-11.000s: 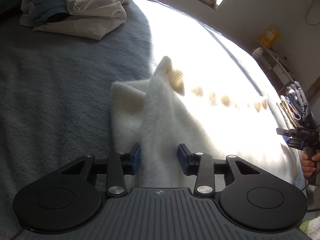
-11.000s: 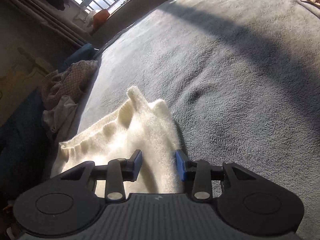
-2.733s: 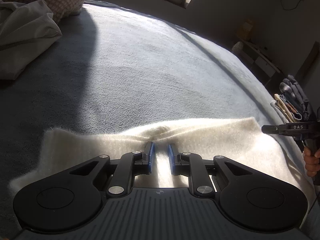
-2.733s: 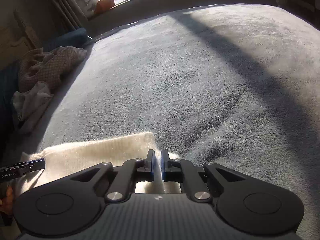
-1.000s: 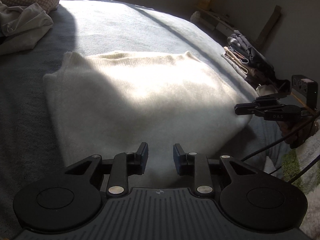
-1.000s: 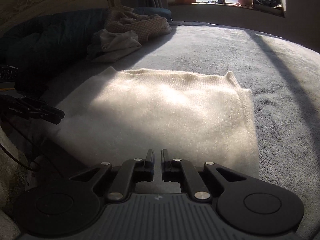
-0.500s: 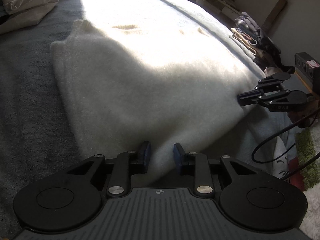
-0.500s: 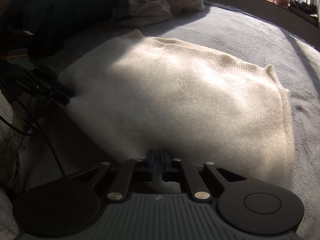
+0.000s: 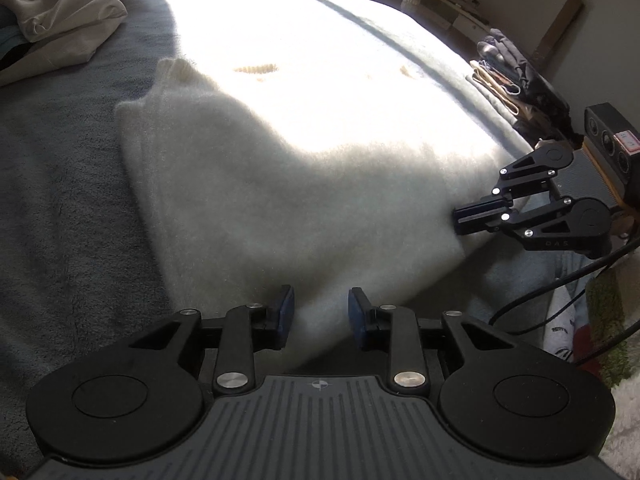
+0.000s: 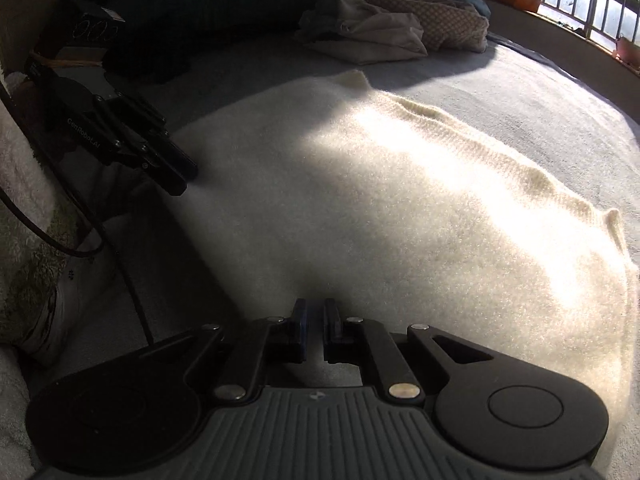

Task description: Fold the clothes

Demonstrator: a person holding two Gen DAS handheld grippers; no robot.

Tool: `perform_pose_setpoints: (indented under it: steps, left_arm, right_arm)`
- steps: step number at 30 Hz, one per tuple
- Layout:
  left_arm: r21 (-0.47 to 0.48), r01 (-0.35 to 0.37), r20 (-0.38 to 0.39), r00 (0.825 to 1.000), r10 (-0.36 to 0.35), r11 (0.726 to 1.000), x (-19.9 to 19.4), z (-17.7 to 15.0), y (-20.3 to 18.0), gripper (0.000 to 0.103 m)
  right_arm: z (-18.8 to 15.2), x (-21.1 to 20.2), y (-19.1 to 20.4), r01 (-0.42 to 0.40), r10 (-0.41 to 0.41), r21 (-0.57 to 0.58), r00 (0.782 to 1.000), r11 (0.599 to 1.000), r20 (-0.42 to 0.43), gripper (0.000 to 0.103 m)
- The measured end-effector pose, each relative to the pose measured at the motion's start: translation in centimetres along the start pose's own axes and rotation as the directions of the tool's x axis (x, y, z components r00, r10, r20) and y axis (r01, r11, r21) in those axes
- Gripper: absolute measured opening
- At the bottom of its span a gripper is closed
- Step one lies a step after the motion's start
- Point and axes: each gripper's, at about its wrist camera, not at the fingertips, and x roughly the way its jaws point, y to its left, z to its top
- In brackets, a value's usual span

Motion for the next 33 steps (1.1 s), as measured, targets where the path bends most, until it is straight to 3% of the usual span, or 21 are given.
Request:
perform_pose_setpoints:
  steps: [4,9,13,21,24,28,33]
  left_arm:
    - [0.01,0.054,0.06,0.997,-0.055,0.998,-0.5,1.2,-0.6,0.03]
    - [0.085,0.097,0.03,0.995,-0.1,0.992,3.4,1.6,-3.0,0.031]
    - [0.183,0.046,0.019,0.999,-0.051,0.982,5.3,0.2,-4.0,0.032]
    - [0.138,0.067,0.001,0.998,-0.068,0.988,4.3,1.0,-3.9,0.032]
    - [0.098,0.104,0.032,0.994,-0.108,0.99,3.8,1.6,-3.9,0.032]
    - [0.105,0.024,0.038,0.999,-0.028,0.994,4.5,1.4,-3.5,0.032]
    - [0.09,0.025,0.054,0.998,-0.03,0.996,4.5,1.0,-2.9,0.031]
  right_arm:
    - [0.6,-1.8,-0.8,0.012,-0.018,0.07,0.996,0.997,0.089,0.005]
    - [-0.3,0.8,-2.4,0.07,-0.075,0.15,0.997,0.986,0.024,0.006]
    - [-0.7,1.1,-2.7,0.081,-0.086,0.178,0.996,0.981,0.02,0.006]
    - [-1.1,0.9,-2.9,0.07,-0.077,0.211,0.997,0.975,0.024,0.006]
    - [-1.0,1.2,-3.1,0.07,-0.078,0.222,0.997,0.973,0.027,0.006]
    - [-1.1,1.1,-2.9,0.075,-0.083,0.223,0.996,0.972,0.027,0.006]
    - [-0.5,0.3,-3.4,0.06,-0.071,0.267,0.997,0.962,0.033,0.007]
